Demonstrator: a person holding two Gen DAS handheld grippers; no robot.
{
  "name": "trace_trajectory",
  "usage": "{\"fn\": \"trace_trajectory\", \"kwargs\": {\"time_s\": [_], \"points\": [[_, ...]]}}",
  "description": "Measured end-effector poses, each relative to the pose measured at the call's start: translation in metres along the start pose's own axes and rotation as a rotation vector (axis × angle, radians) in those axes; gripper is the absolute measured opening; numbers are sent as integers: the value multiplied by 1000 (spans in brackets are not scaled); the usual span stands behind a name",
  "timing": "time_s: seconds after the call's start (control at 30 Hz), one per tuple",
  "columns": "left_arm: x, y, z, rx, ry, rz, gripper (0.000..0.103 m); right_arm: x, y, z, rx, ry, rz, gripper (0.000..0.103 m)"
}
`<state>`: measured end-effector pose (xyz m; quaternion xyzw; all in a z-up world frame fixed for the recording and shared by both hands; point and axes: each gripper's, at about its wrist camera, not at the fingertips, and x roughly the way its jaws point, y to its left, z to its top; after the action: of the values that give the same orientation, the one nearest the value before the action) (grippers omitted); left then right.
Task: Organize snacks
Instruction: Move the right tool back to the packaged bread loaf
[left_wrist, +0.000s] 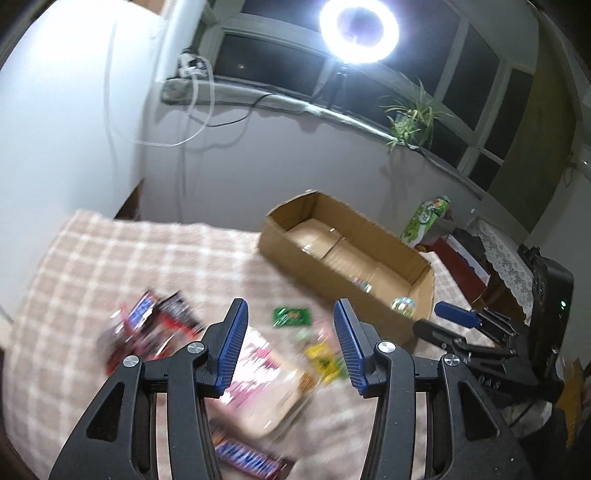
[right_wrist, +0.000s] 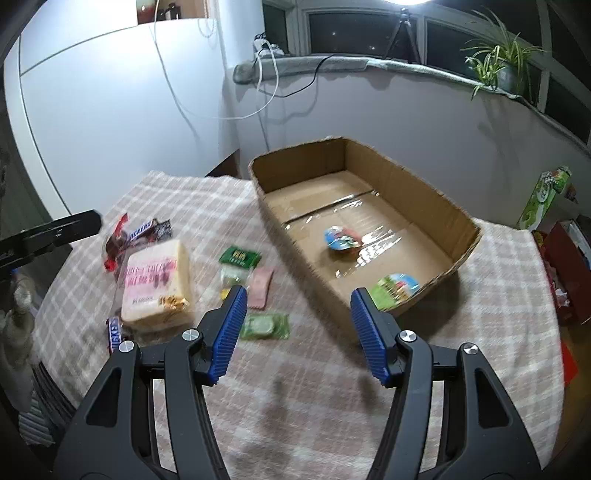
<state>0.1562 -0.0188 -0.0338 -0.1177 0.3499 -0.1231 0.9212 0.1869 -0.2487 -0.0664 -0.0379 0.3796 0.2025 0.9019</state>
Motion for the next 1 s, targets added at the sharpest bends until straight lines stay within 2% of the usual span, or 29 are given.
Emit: {"fn": "trace_trajectory", "kwargs": {"time_s": [0.13, 0.23, 0.57, 0.77, 0.87, 1.0], "points": [[-18, 14, -19, -18, 4, 31, 49, 5, 7, -10, -2, 22, 14, 61], [-28, 21, -37, -35, 17, 46, 55, 10, 14, -19, -12, 42, 23, 61], [-25, 28, -96, -68, 145, 33, 56, 26, 26, -31, -30, 98, 56, 61], [-18, 36, -96, -109, 144, 27, 56, 35, 38, -16, -6, 101, 159, 61], [-13, 39, -92, -134, 133, 13, 56, 47, 45, -7, 17, 133, 233, 61], [-6, 41, -88, -155, 131, -7, 56, 66, 57, 5, 20, 168, 283, 61]]}}
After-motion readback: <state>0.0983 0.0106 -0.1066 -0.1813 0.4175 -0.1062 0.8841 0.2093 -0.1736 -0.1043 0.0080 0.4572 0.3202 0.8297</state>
